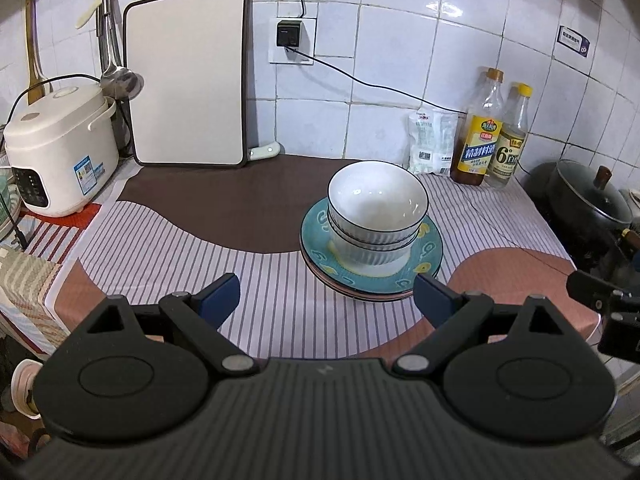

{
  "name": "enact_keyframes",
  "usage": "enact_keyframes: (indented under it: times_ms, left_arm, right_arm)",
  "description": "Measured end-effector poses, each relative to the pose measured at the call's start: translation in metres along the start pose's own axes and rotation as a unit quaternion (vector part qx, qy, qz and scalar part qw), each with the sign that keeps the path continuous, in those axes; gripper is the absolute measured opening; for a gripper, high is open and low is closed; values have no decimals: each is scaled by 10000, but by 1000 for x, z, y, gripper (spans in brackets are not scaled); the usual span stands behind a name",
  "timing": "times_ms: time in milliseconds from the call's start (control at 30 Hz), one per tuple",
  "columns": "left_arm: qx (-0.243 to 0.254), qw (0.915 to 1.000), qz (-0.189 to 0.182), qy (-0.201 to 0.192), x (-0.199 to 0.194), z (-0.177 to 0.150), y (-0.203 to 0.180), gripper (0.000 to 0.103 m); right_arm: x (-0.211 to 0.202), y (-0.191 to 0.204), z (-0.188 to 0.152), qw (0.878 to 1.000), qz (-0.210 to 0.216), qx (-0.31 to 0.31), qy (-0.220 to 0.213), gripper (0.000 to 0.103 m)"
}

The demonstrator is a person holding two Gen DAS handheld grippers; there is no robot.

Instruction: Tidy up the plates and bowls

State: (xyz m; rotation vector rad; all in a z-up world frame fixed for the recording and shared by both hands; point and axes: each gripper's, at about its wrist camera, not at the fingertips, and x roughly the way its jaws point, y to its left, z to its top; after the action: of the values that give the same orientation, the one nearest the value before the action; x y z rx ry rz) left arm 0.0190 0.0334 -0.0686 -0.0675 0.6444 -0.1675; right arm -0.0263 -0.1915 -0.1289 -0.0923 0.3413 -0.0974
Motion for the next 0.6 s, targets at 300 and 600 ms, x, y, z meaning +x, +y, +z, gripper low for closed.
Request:
enact_keyframes:
  times_ms: [300,600]
  left_arm:
    - [129,9999,44,-42,4,-5,-4,94]
    - [177,9995,10,-255,3,-12,-11,94]
  right_arm:
    - [1,4,-7,9998,-9,-127,-178,103]
    - [2,8,-10,9996,-54,-179,-231,103]
